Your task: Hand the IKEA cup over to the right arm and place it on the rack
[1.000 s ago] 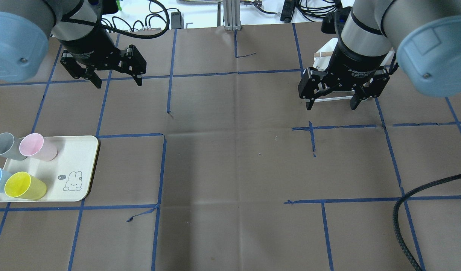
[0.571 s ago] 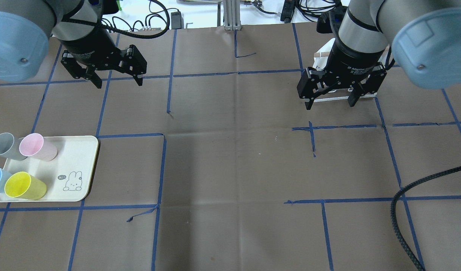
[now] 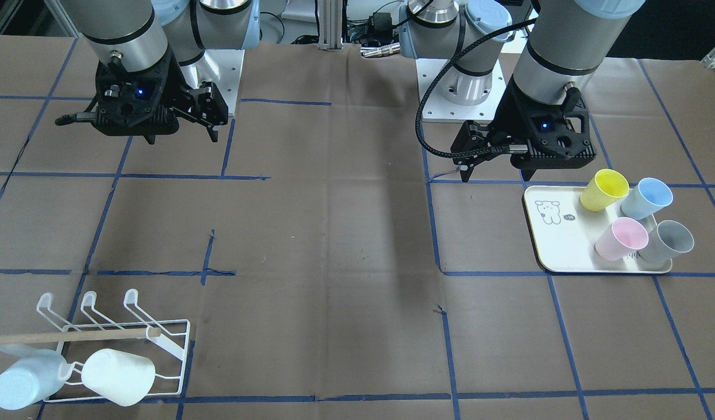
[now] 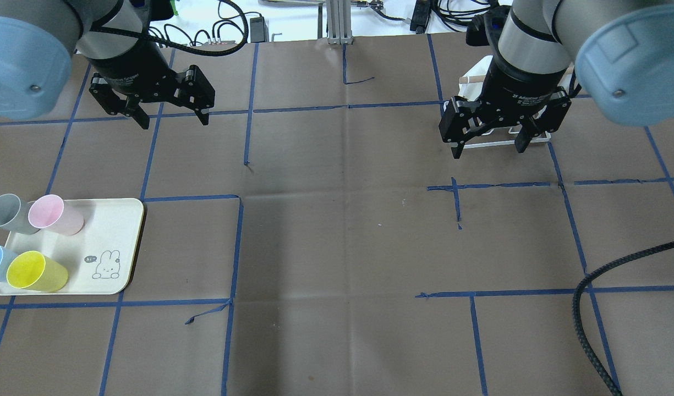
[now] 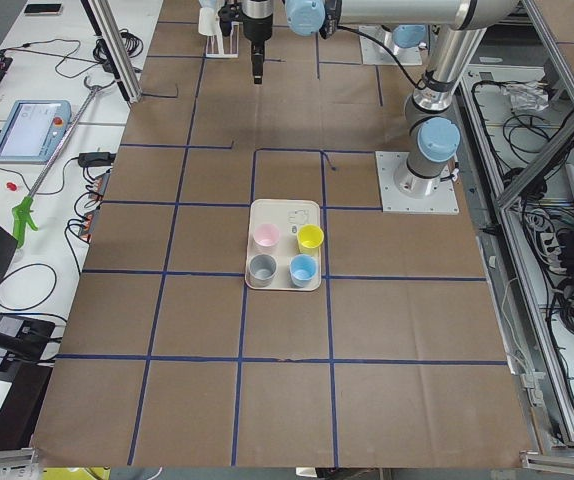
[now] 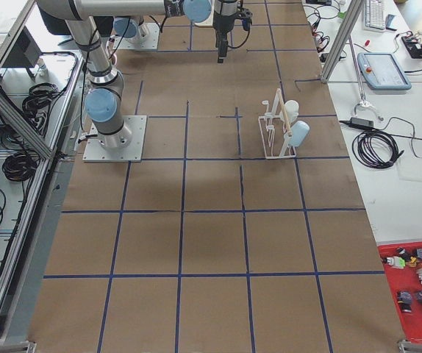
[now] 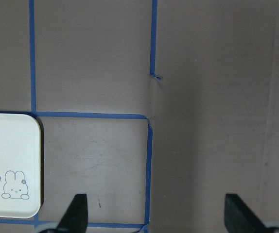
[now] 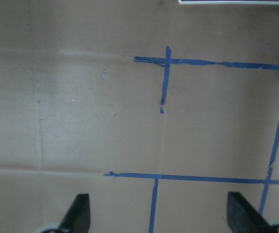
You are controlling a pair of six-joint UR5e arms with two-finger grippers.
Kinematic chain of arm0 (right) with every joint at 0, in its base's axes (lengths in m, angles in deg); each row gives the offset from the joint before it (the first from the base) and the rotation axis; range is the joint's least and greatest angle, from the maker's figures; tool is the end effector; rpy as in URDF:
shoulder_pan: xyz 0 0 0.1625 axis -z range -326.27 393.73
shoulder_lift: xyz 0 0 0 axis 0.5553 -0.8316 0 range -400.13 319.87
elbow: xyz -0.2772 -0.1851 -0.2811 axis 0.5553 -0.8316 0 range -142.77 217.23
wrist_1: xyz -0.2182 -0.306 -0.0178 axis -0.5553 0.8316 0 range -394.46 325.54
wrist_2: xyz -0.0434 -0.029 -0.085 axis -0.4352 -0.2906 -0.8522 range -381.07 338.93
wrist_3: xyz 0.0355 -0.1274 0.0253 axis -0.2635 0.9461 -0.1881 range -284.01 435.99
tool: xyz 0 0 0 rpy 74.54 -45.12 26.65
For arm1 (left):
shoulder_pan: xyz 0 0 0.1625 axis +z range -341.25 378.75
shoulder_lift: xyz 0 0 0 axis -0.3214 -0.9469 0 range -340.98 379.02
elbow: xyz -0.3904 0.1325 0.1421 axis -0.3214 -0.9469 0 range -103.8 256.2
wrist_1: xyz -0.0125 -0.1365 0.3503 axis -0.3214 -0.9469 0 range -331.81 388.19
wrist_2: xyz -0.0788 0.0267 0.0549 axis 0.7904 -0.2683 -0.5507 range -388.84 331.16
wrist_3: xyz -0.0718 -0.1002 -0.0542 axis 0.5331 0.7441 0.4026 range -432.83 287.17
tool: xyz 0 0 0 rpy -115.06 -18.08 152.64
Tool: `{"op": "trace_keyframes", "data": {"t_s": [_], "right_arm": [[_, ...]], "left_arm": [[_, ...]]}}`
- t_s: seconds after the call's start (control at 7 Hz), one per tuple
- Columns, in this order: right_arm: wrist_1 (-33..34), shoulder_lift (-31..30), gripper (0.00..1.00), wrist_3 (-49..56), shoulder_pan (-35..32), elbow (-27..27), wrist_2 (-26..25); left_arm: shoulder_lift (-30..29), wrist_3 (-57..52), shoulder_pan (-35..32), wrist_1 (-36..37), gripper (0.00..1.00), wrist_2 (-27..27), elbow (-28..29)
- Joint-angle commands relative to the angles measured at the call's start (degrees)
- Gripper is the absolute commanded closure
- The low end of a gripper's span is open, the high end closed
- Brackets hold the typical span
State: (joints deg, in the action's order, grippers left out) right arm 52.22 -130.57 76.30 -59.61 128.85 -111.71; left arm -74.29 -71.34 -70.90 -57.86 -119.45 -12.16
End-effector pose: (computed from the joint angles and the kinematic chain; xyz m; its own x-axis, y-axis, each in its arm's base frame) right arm 0.1571 -0.4290 0.4492 -0.9979 -0.0646 0.0108 -0.0635 0.9949 0.0787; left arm -0.1289 -0.4825 0.4570 -0.9994 -0.0326 -0.0097 -0.0322 0.9987 -0.0399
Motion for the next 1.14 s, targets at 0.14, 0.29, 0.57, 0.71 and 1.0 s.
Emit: {"op": "trace_keyframes", "data": {"t_s": [0.14,0.29,0.57,0.71,1.0], "right_arm": [[-0.37,-0.27,0.0,-0.4,0.0,1.1,-1.99],[-0.28,-0.62,0.0,-0.49,0.09,2.49,-1.99],[0.07,-2.11,0.0,-0.49,0.0,3.48,-2.08],[0.07,-2.12,0.0,-0.4,0.09,2.95,-2.08],[0.42,-1.94,0.0,-0.4,0.09,2.42,-2.08]], "left_arm": [[-0.03,0.0,-0.09,0.0,0.0,0.0,0.03],[-0.03,0.0,-0.09,0.0,0.0,0.0,0.03],[-0.12,0.0,-0.09,0.0,0.0,-0.09,0.03],[-0.12,0.0,-0.09,0.0,0.0,-0.09,0.12],[-0.2,-0.17,-0.09,0.0,0.0,-0.09,0.12]]}}
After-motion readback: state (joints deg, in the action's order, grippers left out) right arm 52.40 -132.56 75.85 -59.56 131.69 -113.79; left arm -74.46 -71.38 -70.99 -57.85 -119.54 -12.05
